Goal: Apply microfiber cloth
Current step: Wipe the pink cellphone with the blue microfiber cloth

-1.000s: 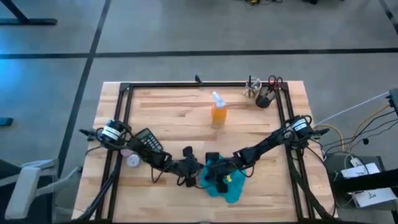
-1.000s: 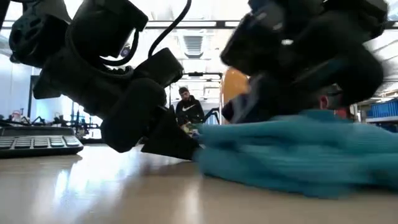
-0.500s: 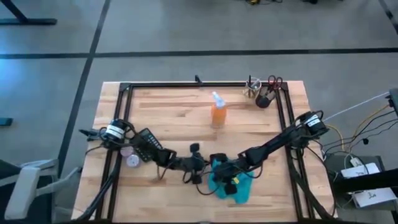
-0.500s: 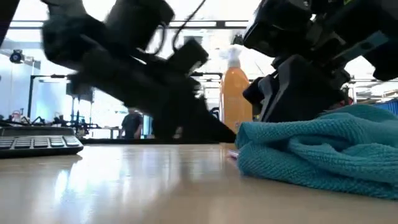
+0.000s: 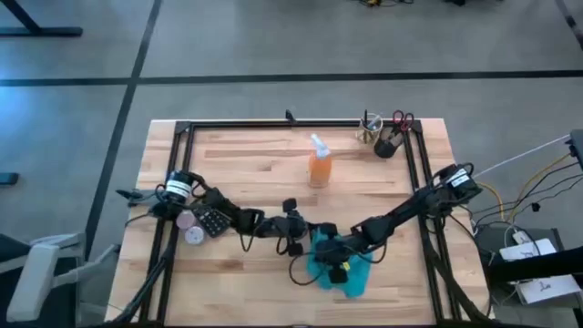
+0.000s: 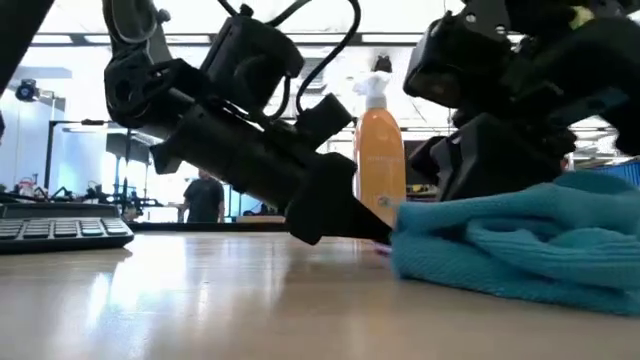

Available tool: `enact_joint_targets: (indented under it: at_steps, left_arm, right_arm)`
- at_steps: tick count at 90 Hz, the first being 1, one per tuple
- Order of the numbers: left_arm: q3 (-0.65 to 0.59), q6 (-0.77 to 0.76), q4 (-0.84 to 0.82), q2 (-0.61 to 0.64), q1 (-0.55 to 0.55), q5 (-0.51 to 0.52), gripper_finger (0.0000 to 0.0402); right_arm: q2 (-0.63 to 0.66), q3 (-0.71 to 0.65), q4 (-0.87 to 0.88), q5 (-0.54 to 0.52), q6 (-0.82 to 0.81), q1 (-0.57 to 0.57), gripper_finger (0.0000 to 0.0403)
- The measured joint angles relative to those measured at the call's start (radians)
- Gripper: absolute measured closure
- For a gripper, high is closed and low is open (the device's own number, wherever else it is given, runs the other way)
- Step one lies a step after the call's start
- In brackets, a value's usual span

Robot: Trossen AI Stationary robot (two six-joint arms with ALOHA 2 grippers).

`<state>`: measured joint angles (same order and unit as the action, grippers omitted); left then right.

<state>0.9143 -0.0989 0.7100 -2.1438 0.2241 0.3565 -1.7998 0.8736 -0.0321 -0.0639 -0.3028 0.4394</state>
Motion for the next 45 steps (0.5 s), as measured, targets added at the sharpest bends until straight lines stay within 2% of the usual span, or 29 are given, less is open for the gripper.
enact_joint_targets:
  at_steps: [21,31,45]
  left_arm:
    - [0.000,-0.033,0.011,-0.047,0.000,-0.009,0.0401]
    - [-0.001,-0.034,0.009,-0.047,0.000,-0.008,0.0401]
    - [-0.001,-0.034,-0.002,-0.044,-0.001,-0.009,0.0401]
  right_arm:
    - [0.097,-0.001,0.251,0.047,-0.102,0.042,0.0401]
    - [0.161,-0.004,0.454,0.082,-0.196,0.071,0.0401]
    - [0.223,-0.009,0.741,0.079,-0.360,0.124,0.0401]
